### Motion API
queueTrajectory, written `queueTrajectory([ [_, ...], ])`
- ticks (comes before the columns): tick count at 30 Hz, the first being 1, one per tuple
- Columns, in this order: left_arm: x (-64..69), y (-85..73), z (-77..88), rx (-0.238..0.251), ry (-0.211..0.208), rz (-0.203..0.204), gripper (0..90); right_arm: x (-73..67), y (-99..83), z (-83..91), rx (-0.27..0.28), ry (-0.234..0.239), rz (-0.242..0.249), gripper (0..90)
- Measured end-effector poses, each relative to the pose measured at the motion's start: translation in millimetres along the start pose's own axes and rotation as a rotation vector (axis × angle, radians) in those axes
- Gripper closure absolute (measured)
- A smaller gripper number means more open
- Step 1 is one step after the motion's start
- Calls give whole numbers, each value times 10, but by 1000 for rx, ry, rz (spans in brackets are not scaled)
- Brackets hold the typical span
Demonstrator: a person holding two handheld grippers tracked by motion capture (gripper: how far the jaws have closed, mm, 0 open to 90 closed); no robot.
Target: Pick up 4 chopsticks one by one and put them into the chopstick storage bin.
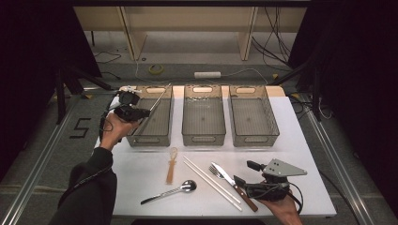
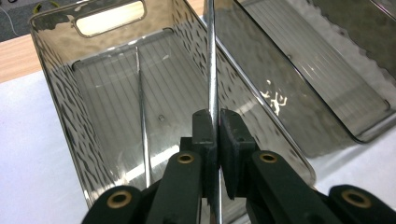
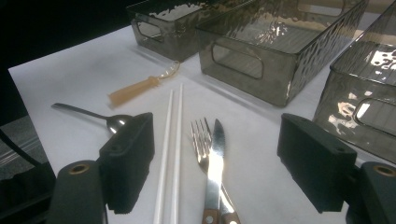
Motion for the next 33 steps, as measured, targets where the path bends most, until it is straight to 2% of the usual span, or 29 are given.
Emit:
queueTrajectory([
  [2, -24, 13, -30, -4, -4, 8, 847, -2, -1, -2, -1, 1, 0, 285],
  [10, -160, 60, -133, -1, 27, 27, 847, -2, -3, -2, -1, 3, 1, 284],
  [13, -184, 67, -156, -2, 34, 19, 847, -3, -2, -1, 1, 5, 0, 284],
  [24, -287, 53, -298, -4, 51, 53, 847, -1, -2, 2, 1, 5, 1, 284],
  [33, -308, 29, -369, -12, 65, 40, 847, -2, -4, 2, 0, 7, 1, 284],
])
Point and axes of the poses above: each handheld gripper's, and its own axes: z roughly backward along the jaws, y roughly out of its top, x roughly to its right, the point moved 8 cm from there along -z, roughly forward along the jaws, and after that the axes turned 2 degrees about -y, right-handed, at the moved point
